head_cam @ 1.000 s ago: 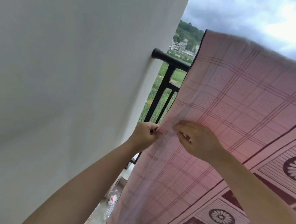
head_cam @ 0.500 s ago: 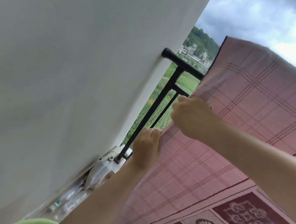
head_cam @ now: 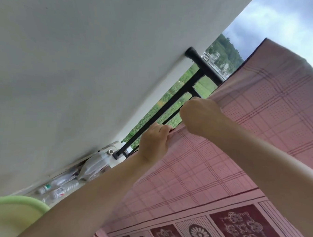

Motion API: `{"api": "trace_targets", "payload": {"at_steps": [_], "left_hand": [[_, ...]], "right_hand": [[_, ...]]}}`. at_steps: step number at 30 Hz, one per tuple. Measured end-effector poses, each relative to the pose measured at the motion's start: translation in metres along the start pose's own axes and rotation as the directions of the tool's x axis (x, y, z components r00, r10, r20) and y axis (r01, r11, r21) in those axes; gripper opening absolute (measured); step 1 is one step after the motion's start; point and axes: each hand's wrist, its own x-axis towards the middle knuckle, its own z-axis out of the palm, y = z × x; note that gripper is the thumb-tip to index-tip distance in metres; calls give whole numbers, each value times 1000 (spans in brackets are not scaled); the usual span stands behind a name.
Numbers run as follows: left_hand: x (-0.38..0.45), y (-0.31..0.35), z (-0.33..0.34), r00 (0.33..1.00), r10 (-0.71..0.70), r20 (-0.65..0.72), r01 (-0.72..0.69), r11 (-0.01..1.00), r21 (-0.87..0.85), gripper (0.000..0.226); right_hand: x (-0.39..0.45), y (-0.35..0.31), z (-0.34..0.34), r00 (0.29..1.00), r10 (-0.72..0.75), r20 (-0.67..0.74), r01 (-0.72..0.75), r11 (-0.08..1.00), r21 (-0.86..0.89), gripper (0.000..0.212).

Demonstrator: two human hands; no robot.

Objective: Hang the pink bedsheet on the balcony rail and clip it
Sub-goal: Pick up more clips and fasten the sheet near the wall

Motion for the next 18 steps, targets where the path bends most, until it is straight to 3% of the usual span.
{"api": "trace_targets", "payload": {"at_steps": [2,5,8,10,12,15,18], "left_hand": [[-1,1,-6,996,-36,81,44,994,-97,67],[2,-1,-19,899,-244,363,378,851,-365,75],[6,-11,-24,791,-328,517,586,650,-484,42],[11,-9,-26,724,-324,610,665,565,-489,27],[14,-3,-24,724,-291,626,646,605,-465,26],[17,3,-23,765,-258,590,576,684,-447,29],[15,5,-18,812,-239,533,505,746,-434,27]], "right_hand": [[0,4,4,999,-38,-28,38,999,-9,39],[-6,11,13,993,-96,-64,96,995,-5,21],[-12,12,17,969,-86,-232,101,993,54,20],[-12,9,18,974,-103,-201,105,994,-3,9],[-11,11,22,985,-115,-132,117,993,6,14],[-11,15,25,985,-106,-136,106,994,-11,18],[-12,21,33,950,-121,-287,119,993,-24,20]]}}
